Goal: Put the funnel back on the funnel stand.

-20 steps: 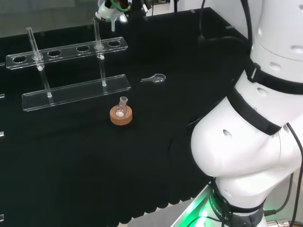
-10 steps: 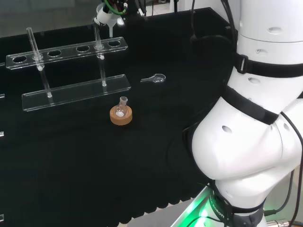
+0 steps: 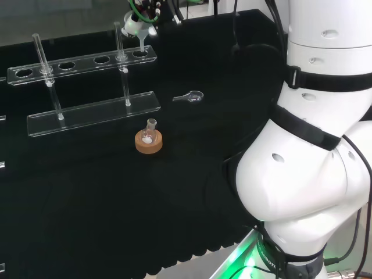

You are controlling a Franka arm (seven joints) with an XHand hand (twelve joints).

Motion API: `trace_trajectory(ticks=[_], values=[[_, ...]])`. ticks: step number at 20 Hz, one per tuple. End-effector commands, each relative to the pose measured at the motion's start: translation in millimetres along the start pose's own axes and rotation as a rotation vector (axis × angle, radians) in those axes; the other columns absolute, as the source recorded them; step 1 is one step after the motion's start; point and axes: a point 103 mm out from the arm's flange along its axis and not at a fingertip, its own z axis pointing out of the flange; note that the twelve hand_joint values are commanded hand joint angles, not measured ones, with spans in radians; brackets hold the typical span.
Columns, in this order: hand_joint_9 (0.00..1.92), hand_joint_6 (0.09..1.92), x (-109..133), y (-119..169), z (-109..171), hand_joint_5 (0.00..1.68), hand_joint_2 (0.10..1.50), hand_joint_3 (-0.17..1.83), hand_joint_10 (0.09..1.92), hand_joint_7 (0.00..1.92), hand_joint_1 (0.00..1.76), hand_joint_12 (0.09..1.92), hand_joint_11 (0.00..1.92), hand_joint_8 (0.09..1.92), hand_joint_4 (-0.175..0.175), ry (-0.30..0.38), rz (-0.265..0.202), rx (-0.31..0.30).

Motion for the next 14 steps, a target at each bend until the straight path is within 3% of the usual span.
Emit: trace_trajectory(ticks=[1, 10, 14], values=[[1.28, 0.72, 6.2, 2.4, 6.6, 0.80, 0.89, 0.49, 0.72, 0.79, 0.71, 1.16, 0.72, 0.81, -0.064, 0.001, -0.007, 0.011], [1.25, 0.72, 15.1, 16.0, 27.8, 0.79, 0.88, 0.49, 0.71, 0.79, 0.70, 1.17, 0.71, 0.81, -0.065, -0.013, -0.014, 0.057], [1.12, 0.71, 11.9, 16.8, 33.6, 0.71, 0.85, 0.49, 0.66, 0.74, 0.67, 1.19, 0.67, 0.81, -0.059, 0.011, -0.029, 0.081]])
